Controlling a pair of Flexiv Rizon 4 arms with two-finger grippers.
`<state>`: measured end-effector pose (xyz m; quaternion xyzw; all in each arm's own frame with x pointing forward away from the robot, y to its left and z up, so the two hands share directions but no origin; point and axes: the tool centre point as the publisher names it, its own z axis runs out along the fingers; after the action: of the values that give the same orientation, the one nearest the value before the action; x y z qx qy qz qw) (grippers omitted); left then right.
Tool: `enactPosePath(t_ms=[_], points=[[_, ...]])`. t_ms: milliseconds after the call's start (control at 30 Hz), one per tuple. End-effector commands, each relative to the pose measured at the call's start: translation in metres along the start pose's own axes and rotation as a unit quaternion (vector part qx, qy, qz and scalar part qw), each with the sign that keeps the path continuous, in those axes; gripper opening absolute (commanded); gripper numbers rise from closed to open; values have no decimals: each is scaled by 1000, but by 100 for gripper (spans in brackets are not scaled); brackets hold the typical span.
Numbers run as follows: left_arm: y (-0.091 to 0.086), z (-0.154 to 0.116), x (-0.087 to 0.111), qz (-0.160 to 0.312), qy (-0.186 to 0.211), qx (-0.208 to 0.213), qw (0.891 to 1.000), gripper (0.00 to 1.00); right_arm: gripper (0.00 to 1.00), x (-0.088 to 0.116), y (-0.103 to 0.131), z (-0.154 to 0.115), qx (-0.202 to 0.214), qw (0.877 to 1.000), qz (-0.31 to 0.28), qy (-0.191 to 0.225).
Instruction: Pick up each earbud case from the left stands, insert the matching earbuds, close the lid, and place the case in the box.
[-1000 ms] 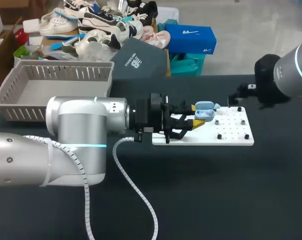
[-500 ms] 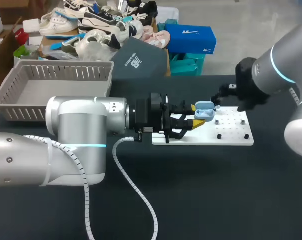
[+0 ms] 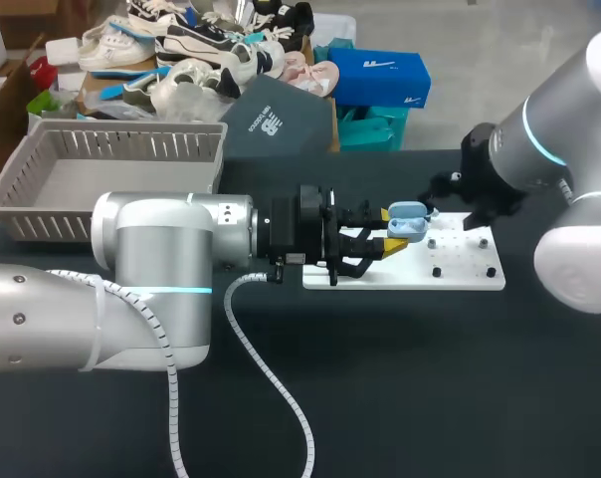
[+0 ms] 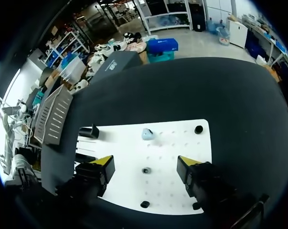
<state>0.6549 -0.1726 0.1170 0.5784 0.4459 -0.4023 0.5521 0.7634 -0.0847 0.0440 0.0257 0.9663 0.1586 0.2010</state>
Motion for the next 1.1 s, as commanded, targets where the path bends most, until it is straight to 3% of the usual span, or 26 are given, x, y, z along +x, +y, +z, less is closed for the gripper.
enactPosePath(t_ms=[33,100,200,267,1100], points=[[-1,0,1,1,-1,-2,1000,0,82,-8,5,7,6,1000,7,8],[-1,0,1,1,-1,-2,1000,0,77,-10,7,9,5,1000,10,11],[-1,0,1,1,-1,-2,1000,0,57,-11,7,12,4,1000,13,13],[-1,0,1,1,-1,-2,1000,0,50,-11,8,13,6,1000,15,15],[-1,0,1,1,-1,-2,1000,0,50,-16,1,25,7,999,27,31]])
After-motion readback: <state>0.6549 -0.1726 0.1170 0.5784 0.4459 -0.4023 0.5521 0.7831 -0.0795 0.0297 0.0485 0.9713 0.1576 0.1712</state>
